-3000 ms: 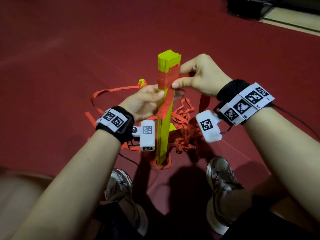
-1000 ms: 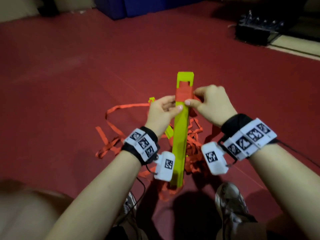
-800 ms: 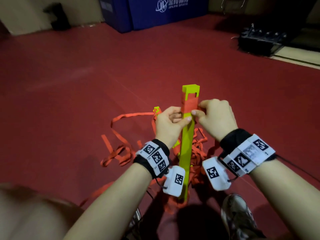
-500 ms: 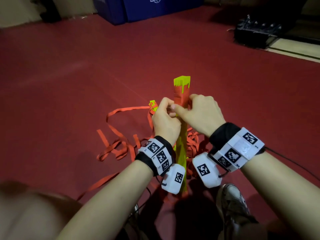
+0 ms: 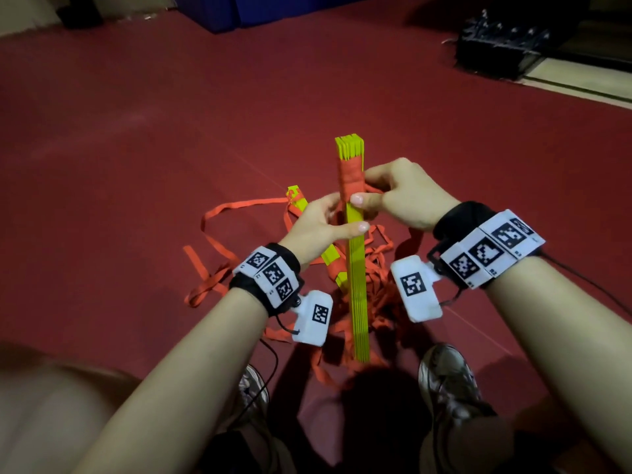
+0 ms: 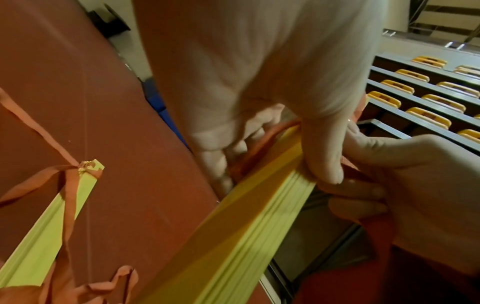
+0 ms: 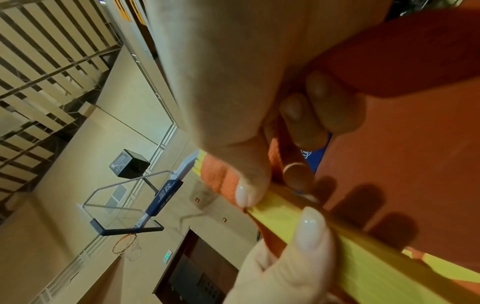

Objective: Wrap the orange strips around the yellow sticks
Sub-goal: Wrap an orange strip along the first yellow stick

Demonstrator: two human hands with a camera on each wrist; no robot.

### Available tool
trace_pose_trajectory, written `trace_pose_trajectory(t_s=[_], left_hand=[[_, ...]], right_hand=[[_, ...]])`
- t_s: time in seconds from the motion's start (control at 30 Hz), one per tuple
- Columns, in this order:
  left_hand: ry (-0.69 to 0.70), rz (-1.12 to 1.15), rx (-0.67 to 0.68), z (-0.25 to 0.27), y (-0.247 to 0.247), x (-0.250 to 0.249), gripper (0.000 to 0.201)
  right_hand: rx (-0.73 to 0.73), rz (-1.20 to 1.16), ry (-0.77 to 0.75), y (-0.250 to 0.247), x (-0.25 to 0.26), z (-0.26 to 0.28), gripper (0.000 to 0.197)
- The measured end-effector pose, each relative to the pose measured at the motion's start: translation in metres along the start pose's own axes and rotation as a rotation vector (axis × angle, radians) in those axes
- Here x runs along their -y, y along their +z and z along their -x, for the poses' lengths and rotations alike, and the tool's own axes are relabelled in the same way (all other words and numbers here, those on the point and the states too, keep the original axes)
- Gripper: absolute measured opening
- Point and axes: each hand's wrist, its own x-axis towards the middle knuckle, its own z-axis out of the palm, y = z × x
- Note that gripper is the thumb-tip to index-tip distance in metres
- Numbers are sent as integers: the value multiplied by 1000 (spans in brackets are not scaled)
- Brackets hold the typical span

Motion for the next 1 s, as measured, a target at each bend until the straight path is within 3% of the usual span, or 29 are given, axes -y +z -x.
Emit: trace_pose_trajectory(t_s=[0.07, 0.13, 0.27, 0.4, 0.5, 0.6, 0.7, 0.9, 1.0], left_hand=[[22, -57, -54, 0, 1, 0, 35], [56, -92, -133, -1, 4, 0, 27], [98, -97, -285, 2, 11, -2, 35], [161, -554, -494, 7, 18, -5, 14], [152, -614, -528, 7, 19, -6, 25], [116, -530, -427, 5, 15, -5, 42], [89, -367, -230, 2, 9, -4, 55], [-113, 140, 100, 2, 3, -21, 46], [-139, 152, 131, 2, 1, -20, 44]], right_hand=[[-54, 37, -5, -4, 0, 0, 22], [-139, 87, -5, -4, 1, 0, 21], [-238, 245, -1, 15, 8, 0, 31], [-255, 262, 16, 32, 17, 2, 33], [-209, 205, 13, 36, 18, -1, 33], [-209, 161, 27, 30, 9, -4, 35], [-227, 101, -4, 22, 3, -3, 28], [-146, -180, -55, 8, -16, -1, 14], [-77, -330, -90, 6, -21, -1, 8]])
